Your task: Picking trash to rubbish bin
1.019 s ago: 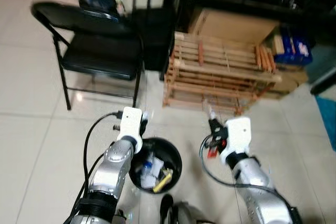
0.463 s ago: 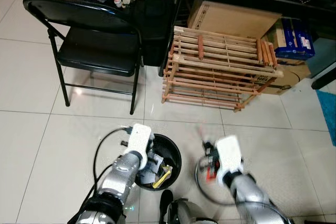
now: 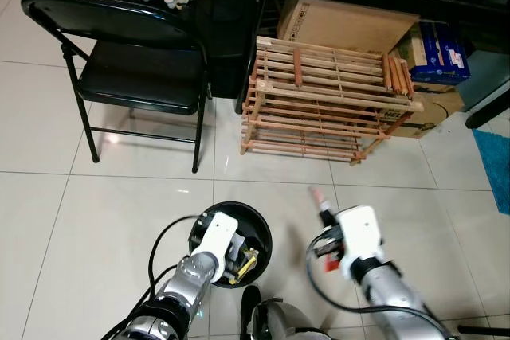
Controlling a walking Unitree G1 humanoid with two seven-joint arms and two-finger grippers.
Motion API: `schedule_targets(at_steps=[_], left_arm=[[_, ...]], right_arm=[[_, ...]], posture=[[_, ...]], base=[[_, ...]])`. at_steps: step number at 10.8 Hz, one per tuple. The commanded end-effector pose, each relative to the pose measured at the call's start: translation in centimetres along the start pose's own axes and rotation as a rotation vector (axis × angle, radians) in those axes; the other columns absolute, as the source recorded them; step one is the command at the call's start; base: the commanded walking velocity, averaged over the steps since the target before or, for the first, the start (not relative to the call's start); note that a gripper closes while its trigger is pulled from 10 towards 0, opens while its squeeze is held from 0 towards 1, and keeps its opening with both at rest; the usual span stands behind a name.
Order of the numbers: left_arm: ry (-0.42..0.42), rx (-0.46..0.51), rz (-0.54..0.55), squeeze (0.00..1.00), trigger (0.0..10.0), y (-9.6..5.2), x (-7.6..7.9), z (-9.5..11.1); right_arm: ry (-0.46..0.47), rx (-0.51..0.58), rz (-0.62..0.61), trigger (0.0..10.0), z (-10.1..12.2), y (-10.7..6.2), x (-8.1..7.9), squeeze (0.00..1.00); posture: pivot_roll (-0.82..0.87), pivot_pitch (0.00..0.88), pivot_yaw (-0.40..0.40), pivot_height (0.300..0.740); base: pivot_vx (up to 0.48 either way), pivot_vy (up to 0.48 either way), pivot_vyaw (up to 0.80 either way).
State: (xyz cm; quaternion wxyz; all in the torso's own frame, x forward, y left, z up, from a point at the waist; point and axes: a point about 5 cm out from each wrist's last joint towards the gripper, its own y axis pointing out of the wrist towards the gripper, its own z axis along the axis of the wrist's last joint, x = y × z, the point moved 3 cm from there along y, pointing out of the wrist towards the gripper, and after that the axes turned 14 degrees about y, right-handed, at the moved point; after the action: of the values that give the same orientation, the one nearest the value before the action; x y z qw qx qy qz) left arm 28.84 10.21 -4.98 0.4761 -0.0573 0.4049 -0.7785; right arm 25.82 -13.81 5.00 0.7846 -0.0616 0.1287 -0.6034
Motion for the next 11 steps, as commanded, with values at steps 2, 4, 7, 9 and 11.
schedule_targets(at_steps=[2,4,7,9,11], left_arm=[[0.022,-0.033,0.002,0.00,10.0,0.0,0.6,-0.9],[0.038,-0.077,0.035,0.00,10.0,-0.1,-0.4,-2.1],[0.052,-0.112,0.043,0.00,10.0,-0.4,-0.6,-3.3],[0.048,-0.128,0.044,0.00,10.0,-0.5,-0.4,-3.9],[0.052,-0.131,0.038,0.20,10.0,-0.5,-0.1,-4.0]], right_arm=[[-0.012,0.000,-0.047,10.0,0.0,-0.8,1.3,0.00],[-0.009,0.011,-0.062,10.0,0.2,-1.2,1.6,0.00],[-0.012,0.021,-0.068,10.0,0.5,-1.5,1.9,0.00],[-0.014,0.018,-0.092,10.0,0.4,-2.1,2.6,0.00],[-0.016,0.012,-0.096,10.0,0.4,-2.5,2.8,0.00]], posture=[[0.11,0.280,-0.193,0.740],[0.10,0.279,-0.193,0.740],[0.10,0.281,-0.196,0.740],[0.10,0.281,-0.200,0.740],[0.09,0.279,-0.207,0.740]], base=[[0.000,0.000,0.00],[0.000,0.000,0.00],[0.000,0.000,0.00],[0.000,0.000,0.00],[0.000,0.000,0.00]])
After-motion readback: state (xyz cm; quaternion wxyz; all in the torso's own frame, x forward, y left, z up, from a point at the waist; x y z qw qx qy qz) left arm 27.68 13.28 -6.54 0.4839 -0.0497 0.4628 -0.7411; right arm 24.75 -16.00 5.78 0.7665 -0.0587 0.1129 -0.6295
